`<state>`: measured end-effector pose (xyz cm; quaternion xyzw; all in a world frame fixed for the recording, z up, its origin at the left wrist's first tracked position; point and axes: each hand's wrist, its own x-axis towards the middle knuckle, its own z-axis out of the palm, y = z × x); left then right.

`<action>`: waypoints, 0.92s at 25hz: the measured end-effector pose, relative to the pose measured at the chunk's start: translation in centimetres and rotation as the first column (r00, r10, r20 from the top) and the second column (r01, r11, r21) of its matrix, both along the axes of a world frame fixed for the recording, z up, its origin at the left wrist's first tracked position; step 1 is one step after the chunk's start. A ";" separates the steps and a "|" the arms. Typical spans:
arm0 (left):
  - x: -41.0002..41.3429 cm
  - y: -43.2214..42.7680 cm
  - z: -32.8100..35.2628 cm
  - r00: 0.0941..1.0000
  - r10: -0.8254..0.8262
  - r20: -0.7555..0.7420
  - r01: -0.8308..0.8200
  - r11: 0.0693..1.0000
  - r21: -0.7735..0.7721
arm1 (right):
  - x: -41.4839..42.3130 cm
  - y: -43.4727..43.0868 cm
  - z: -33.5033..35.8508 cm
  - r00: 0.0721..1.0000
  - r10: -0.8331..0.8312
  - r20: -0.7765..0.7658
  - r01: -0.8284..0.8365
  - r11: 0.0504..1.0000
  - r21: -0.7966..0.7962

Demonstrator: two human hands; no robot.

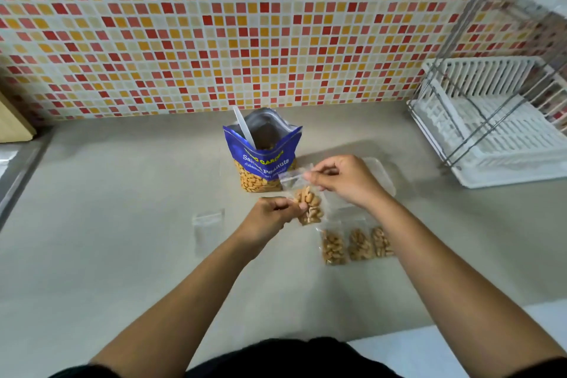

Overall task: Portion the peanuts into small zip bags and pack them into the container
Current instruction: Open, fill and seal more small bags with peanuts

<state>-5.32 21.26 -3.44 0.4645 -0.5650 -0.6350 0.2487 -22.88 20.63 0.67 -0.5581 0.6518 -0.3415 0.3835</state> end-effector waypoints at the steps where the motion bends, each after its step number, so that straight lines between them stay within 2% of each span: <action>1: 0.0 0.6 -1.2 1.000 -0.012 0.020 0.011 0.998 0.062 | 0.0 0.4 -1.4 0.997 0.007 -0.082 -0.005 1.000 0.030; 4: 0.2 1.8 -4.3 0.993 -0.064 0.103 0.043 0.979 0.202 | 0.4 1.5 -5.6 0.976 0.009 -0.220 0.021 0.991 0.134; 6: -0.2 2.1 -5.8 0.961 -0.101 0.259 0.040 0.972 0.233 | 0.6 2.2 -8.0 0.957 0.009 -0.290 0.046 0.982 0.184; 9: -1.4 2.7 -7.2 0.812 -0.123 0.571 0.075 0.991 0.108 | 0.9 3.0 -10.4 0.921 0.005 -0.389 0.078 0.977 0.199; 11: -2.2 3.0 -7.2 0.739 -0.089 0.667 0.110 0.994 0.011 | 1.2 3.2 -11.0 0.886 0.013 -0.463 0.082 0.980 0.184; 17: -1.5 3.0 -6.3 0.756 0.028 0.654 -0.033 0.999 -0.005 | 1.8 2.9 -10.9 0.791 0.026 -0.611 0.009 0.999 0.054; 20: 1.3 1.6 -5.6 0.821 0.223 0.525 -0.179 0.975 -0.135 | 3.1 2.0 -10.6 0.796 0.001 -0.605 -0.001 1.000 0.001; 23: 5.1 0.1 -5.8 0.782 0.405 0.475 -0.300 0.911 -0.283 | 6.3 1.1 -11.2 0.844 0.037 -0.535 -0.053 0.999 -0.014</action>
